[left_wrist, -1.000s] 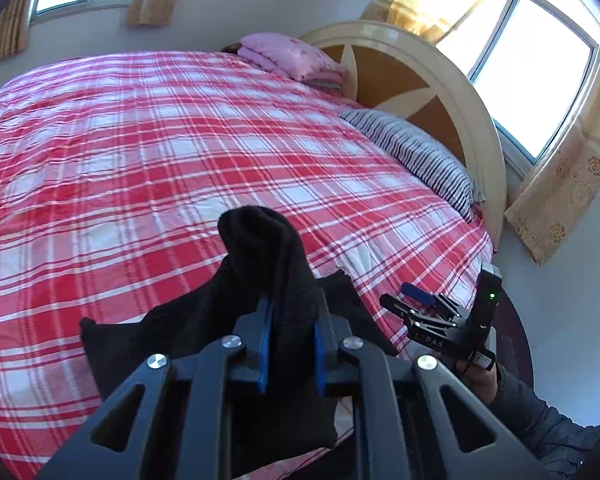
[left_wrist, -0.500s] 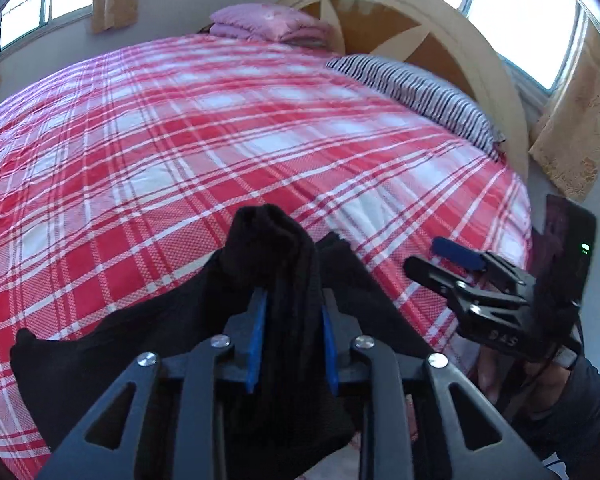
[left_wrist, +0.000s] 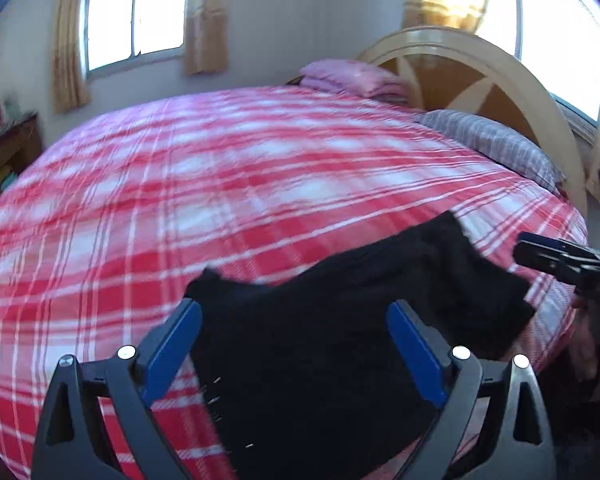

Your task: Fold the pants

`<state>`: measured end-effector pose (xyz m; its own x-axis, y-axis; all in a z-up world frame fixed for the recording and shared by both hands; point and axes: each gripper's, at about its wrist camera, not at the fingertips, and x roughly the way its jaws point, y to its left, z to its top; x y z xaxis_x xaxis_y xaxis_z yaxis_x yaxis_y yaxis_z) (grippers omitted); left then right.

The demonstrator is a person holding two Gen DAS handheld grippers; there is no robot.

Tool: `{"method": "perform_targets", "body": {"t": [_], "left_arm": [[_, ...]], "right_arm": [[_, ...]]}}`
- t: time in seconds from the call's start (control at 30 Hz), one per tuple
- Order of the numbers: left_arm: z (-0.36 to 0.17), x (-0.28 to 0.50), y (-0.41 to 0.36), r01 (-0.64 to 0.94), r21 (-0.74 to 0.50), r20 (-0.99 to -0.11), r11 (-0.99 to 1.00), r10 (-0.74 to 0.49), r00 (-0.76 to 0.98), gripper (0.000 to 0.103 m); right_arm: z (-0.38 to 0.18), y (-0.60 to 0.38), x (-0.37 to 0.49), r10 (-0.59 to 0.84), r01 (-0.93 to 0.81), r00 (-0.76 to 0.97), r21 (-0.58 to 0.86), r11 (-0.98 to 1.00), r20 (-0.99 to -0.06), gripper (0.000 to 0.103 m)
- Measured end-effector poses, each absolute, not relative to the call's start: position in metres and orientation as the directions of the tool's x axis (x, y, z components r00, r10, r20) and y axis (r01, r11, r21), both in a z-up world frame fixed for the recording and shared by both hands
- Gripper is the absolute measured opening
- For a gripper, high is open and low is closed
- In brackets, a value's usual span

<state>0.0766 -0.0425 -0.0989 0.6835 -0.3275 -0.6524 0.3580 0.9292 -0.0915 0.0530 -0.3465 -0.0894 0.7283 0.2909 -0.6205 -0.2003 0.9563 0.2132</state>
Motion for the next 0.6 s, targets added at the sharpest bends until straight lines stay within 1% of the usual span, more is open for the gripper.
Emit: {"method": "perform_targets", "body": {"t": [0.03, 0.07, 0.1, 0.13, 0.2, 0.23, 0.33, 0.4, 0.5, 0.6], "left_arm": [[-0.106, 0.08, -0.034, 0.335, -0.111, -0.662, 0.935, -0.322, 0.677, 0.097], [-0.112, 0.082, -0.027, 0.313, -0.118, -0.669, 0.942, -0.308, 0.677, 0.097], [-0.115, 0.083, -0.027, 0.3, -0.121, -0.673, 0.946, -0.3, 0.676, 0.097], [-0.119, 0.085, -0.024, 0.289, -0.128, -0.68, 0.949, -0.296, 0.671, 0.097], [-0.126, 0.086, -0.02, 0.275, -0.15, -0.687, 0.95, -0.3, 0.661, 0.097], [-0.129, 0.085, -0.021, 0.273, -0.152, -0.69, 0.95, -0.3, 0.659, 0.097], [-0.135, 0.084, -0.02, 0.28, -0.14, -0.701, 0.95, -0.294, 0.65, 0.097], [-0.141, 0.084, -0.02, 0.286, -0.135, -0.711, 0.949, -0.294, 0.639, 0.098], [-0.147, 0.084, -0.021, 0.285, -0.143, -0.717, 0.948, -0.298, 0.63, 0.099], [-0.149, 0.082, -0.023, 0.291, -0.13, -0.718, 0.948, -0.293, 0.631, 0.1]], "right_arm": [[-0.094, -0.343, 0.054, 0.3, -0.21, 0.71, 0.215, 0.954, -0.637, 0.073], [-0.098, -0.34, 0.057, 0.297, -0.211, 0.693, 0.208, 0.955, -0.657, 0.068], [-0.104, -0.337, 0.059, 0.286, -0.21, 0.671, 0.195, 0.958, -0.684, 0.051], [-0.109, -0.336, 0.061, 0.284, -0.212, 0.646, 0.19, 0.959, -0.709, 0.03], [-0.115, -0.335, 0.061, 0.283, -0.219, 0.622, 0.185, 0.958, -0.73, 0.02], [-0.115, -0.336, 0.058, 0.284, -0.224, 0.624, 0.181, 0.958, -0.728, 0.016], [-0.104, -0.344, 0.047, 0.313, -0.227, 0.629, 0.218, 0.949, -0.711, 0.015], [-0.102, -0.346, 0.04, 0.293, -0.214, 0.626, 0.201, 0.956, -0.723, 0.014], [-0.118, -0.348, 0.044, 0.272, -0.198, 0.602, 0.189, 0.962, -0.751, 0.015], [-0.123, -0.352, 0.048, 0.282, -0.193, 0.613, 0.207, 0.959, -0.738, 0.015]]}}
